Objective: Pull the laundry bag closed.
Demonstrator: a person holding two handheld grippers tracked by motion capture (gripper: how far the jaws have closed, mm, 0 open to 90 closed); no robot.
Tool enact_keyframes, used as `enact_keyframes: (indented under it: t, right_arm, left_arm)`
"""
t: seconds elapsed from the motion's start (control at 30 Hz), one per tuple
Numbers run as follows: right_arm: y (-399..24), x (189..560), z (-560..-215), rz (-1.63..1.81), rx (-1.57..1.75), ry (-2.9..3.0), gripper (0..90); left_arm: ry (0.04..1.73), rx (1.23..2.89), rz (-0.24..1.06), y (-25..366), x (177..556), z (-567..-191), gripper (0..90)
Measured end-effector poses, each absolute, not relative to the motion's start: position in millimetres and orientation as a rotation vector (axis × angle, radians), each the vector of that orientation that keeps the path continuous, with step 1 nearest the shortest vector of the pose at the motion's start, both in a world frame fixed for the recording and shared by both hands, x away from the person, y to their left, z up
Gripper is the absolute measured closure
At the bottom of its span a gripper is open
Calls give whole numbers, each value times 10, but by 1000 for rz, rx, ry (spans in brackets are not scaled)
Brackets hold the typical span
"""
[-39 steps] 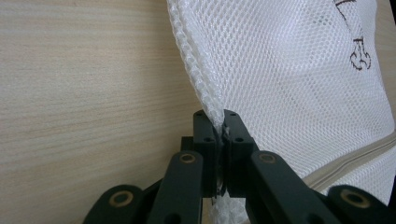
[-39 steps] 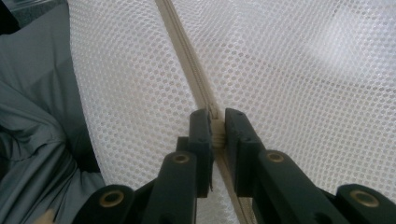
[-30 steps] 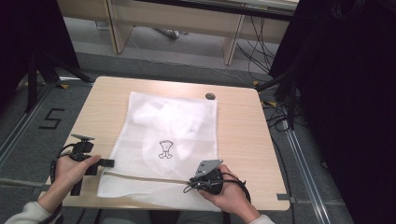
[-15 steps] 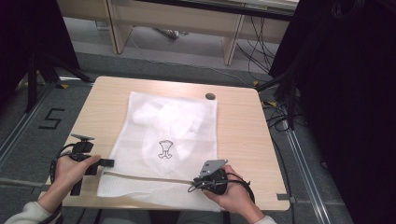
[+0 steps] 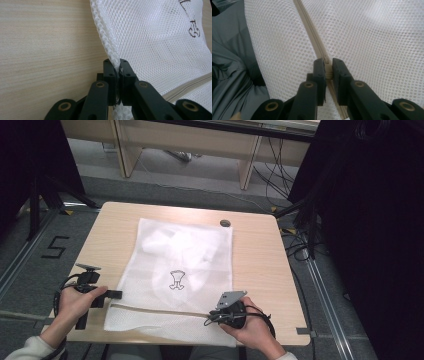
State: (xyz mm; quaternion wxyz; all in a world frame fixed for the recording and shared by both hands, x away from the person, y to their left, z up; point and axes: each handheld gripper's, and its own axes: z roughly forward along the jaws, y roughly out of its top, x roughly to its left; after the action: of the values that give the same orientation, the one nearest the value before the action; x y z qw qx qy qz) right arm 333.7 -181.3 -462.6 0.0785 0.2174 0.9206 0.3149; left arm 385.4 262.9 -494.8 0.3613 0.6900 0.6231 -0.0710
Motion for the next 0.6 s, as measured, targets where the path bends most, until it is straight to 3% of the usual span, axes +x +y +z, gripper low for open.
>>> enact_keyframes:
  t: [0.6]
  right_arm:
    - [-1908,3324,-4612,939,690,2756,825]
  left_arm:
    - [1609,1769,-174,2624,3852,-4944,853]
